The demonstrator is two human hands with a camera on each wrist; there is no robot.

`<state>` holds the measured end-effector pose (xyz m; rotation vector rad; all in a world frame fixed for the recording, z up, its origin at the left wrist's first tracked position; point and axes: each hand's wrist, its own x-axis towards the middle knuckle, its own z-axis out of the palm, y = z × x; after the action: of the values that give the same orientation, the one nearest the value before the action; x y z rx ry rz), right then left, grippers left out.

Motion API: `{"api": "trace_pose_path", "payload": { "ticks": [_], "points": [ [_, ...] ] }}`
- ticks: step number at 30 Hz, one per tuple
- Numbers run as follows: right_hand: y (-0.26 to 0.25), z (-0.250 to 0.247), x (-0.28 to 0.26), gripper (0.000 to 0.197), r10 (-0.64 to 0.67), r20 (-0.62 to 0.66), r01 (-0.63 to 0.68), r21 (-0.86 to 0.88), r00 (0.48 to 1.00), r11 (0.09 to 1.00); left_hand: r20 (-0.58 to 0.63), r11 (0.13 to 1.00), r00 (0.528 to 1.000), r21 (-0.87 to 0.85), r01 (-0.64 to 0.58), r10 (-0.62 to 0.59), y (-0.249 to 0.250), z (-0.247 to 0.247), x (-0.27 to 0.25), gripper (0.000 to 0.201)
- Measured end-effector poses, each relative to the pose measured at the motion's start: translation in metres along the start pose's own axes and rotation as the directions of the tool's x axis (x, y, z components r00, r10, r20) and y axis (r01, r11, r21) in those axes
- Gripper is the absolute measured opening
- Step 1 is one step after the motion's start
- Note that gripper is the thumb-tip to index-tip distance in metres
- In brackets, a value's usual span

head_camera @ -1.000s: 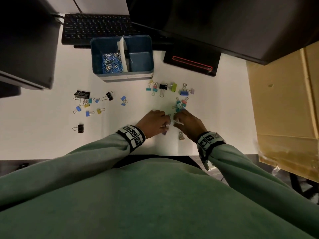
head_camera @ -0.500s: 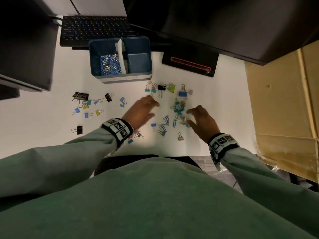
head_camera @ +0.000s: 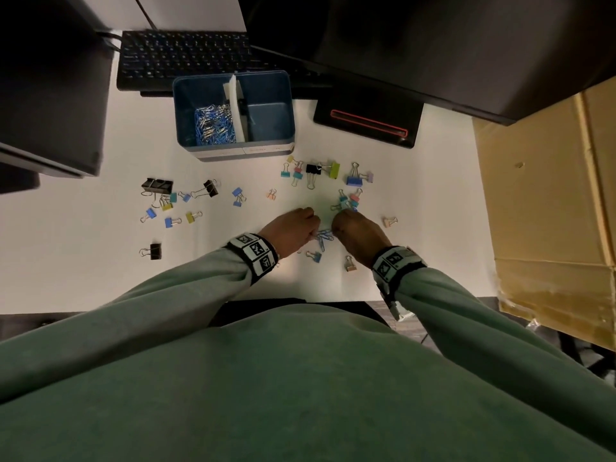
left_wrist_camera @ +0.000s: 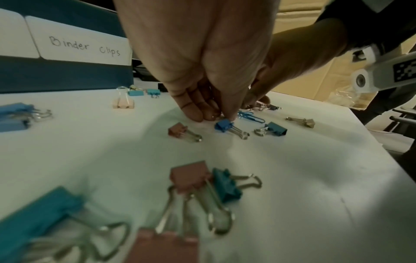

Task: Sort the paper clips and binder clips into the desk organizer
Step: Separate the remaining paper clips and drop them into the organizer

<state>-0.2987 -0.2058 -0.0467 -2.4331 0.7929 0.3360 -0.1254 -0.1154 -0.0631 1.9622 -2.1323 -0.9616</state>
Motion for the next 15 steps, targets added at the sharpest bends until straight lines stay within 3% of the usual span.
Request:
{"api": "trace_pose_path", "payload": {
  "ticks": [3,6,9,12,15],
  "points": [
    [0.001,-0.010,0.000,0.009,0.146,0.001,-0.143,0.182,0.989,0.973,0.006,0.998,0.999,-0.052,0.045,-0.045,-0.004,-0.010,-0.007,0.004],
    [0.003,-0.014,-0.005,0.013,0.171,0.010,-0.167,0.275,0.985,0.947,-0.031,0.974,0.991,-0.189,0.122,-0.130,-0.007,-0.030,-0.022,0.006],
    [0.000,-0.006,-0.008,0.035,0.050,0.033,-0.054,0.121,0.998,0.991,-0.164,0.933,0.967,-0.334,0.131,-0.194,-0.020,-0.052,-0.043,0.005],
    [-0.010,0.004,-0.004,0.029,-0.006,0.048,0.008,-0.039,0.999,0.999,-0.234,0.888,0.931,-0.432,0.158,-0.280,-0.031,-0.078,-0.057,0.003],
    [-0.022,0.009,0.003,0.024,-0.020,0.052,0.025,-0.086,0.998,0.996,-0.354,0.824,0.827,-0.526,0.210,-0.437,-0.044,-0.113,-0.064,0.007]
  ]
}}
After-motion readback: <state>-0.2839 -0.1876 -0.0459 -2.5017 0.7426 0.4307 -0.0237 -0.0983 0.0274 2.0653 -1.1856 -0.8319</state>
